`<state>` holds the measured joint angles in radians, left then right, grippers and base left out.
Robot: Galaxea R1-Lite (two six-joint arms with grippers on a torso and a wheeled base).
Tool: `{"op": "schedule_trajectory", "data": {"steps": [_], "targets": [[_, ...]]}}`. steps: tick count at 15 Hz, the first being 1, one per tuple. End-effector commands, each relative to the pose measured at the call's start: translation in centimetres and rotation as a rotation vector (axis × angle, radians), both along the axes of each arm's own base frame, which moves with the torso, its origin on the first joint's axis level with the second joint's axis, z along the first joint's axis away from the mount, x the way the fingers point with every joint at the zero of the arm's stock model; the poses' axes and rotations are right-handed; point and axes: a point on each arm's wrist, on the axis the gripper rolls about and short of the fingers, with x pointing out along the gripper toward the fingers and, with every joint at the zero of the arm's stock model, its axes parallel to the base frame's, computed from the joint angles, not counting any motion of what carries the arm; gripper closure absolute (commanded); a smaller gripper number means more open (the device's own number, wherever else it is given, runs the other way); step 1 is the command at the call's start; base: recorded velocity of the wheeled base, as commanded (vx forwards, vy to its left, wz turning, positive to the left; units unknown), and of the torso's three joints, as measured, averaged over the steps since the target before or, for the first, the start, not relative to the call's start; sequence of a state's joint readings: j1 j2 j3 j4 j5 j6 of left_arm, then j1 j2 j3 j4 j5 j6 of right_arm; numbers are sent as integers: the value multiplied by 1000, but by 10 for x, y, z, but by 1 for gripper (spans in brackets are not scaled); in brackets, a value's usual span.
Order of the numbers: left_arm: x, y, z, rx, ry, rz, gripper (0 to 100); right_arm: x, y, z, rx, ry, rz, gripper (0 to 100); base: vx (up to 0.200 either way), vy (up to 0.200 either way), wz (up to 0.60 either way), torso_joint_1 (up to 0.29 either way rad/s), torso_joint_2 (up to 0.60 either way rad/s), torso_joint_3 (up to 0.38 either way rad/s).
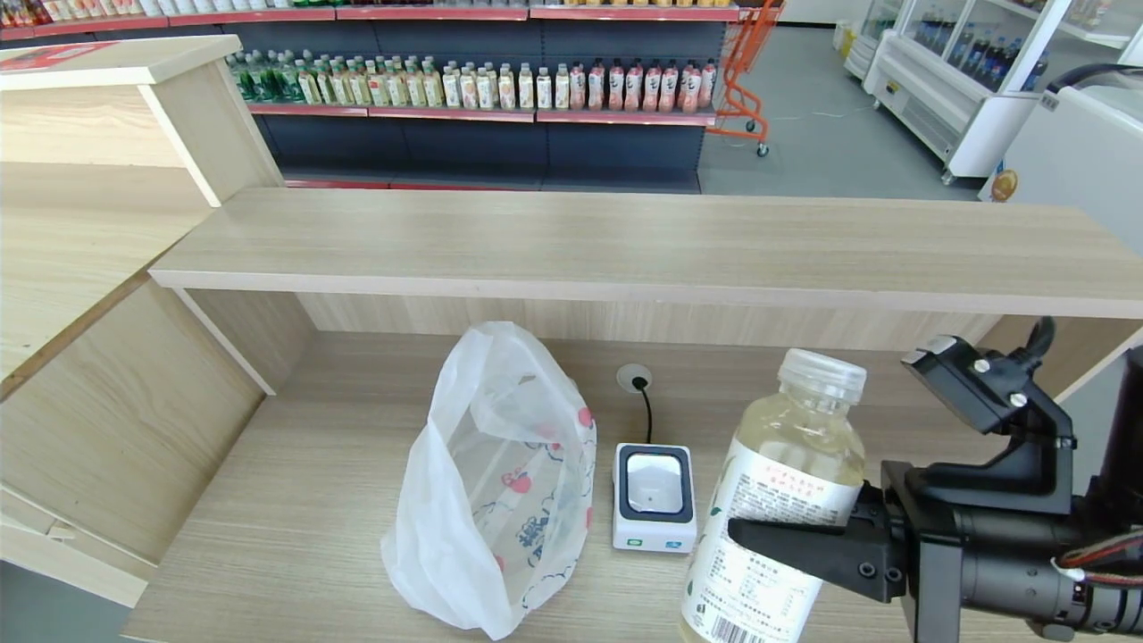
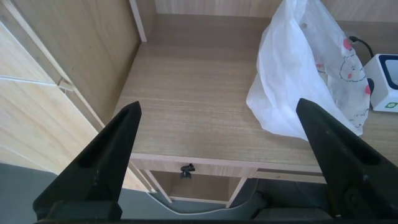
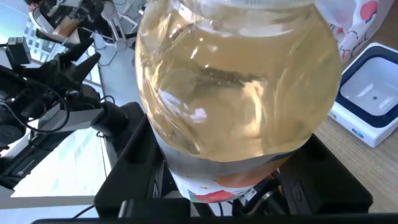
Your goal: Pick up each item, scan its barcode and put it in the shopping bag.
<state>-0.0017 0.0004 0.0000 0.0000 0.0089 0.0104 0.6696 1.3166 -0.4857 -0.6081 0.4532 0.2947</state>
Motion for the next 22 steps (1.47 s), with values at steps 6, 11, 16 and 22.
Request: {"op": "schedule_trajectory", "data": {"steps": [6, 11, 16, 22], "targets": [[0, 0, 0, 0, 0, 0, 0, -3, -2, -1, -9, -16, 4, 100, 0, 0, 0, 0, 0, 0], [0, 0, 0, 0, 0, 2, 0, -5, -6, 0, -31, -71, -2, 100, 0, 0, 0, 0, 0, 0], [0, 0, 0, 0, 0, 2, 0, 4, -45, 7, -365, -591, -139, 100, 0, 0, 0, 0, 0, 0], [0, 0, 0, 0, 0, 0, 0, -5, -62, -4, -656, -914, -105, 100, 0, 0, 0, 0, 0, 0]]}}
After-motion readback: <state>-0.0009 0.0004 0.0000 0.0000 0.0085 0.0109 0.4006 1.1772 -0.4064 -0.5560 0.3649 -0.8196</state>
